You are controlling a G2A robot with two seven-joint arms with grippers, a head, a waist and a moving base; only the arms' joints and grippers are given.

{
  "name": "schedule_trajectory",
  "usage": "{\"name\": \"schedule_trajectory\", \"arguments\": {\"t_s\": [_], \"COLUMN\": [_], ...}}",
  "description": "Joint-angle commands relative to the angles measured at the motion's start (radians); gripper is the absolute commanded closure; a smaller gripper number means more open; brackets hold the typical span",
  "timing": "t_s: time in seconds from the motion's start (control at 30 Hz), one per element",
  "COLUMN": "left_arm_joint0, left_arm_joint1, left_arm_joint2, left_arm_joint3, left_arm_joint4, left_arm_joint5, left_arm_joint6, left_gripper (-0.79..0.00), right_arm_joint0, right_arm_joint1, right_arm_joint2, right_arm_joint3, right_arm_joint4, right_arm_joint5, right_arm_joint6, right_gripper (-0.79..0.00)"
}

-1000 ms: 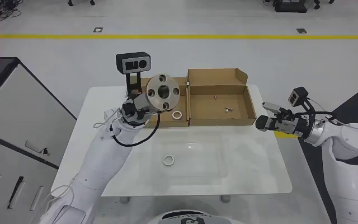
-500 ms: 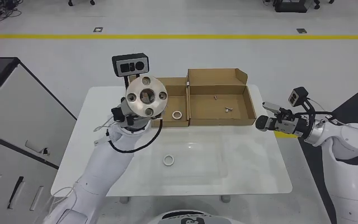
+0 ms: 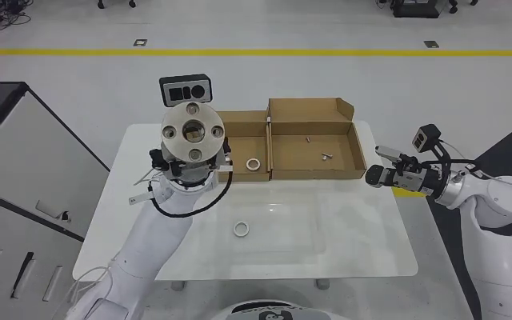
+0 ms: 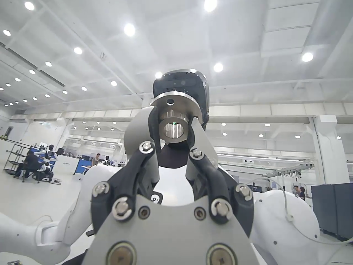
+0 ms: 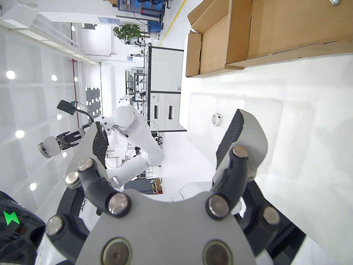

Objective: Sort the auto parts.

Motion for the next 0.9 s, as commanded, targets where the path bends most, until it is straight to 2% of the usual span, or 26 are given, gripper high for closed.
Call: {"name": "schedule_trajectory", "arguments": {"t_s": [0.0, 0.13, 0.3, 0.6, 0.87], "left_arm_joint0": [0.0, 0.003, 0.017, 0.036, 0.043], "left_arm_joint1": [0.0, 0.0, 0.004, 0.028, 0.055], "left_arm_joint2": [0.0, -0.003, -0.023, -0.098, -0.167], "left_arm_joint3": [0.0, -0.005, 0.013, 0.07, 0.069], "left_arm_joint4": [0.0, 0.018, 0.164, 0.529, 0.892], "left_arm_joint5": [0.0, 0.01, 0.071, 0.231, 0.353], "left_arm_joint6": [0.0, 0.013, 0.046, 0.11, 0.141], "left_gripper": [0.0, 0.0, 0.0, 0.0, 0.0], "right_arm_joint0": [0.0, 0.0, 0.0, 0.0, 0.0], "right_arm_joint1": [0.0, 0.0, 0.0, 0.0, 0.0], "right_arm_joint2": [0.0, 0.0, 0.0, 0.0, 0.0], "right_arm_joint3": [0.0, 0.0, 0.0, 0.0, 0.0], "right_arm_joint4": [0.0, 0.0, 0.0, 0.0, 0.0], "right_arm_joint5": [0.0, 0.0, 0.0, 0.0, 0.0], "right_arm_joint6": [0.0, 0.0, 0.0, 0.0, 0.0], "right_gripper": [-0.785, -0.785, -0.785, -0.785, -0.785]}}
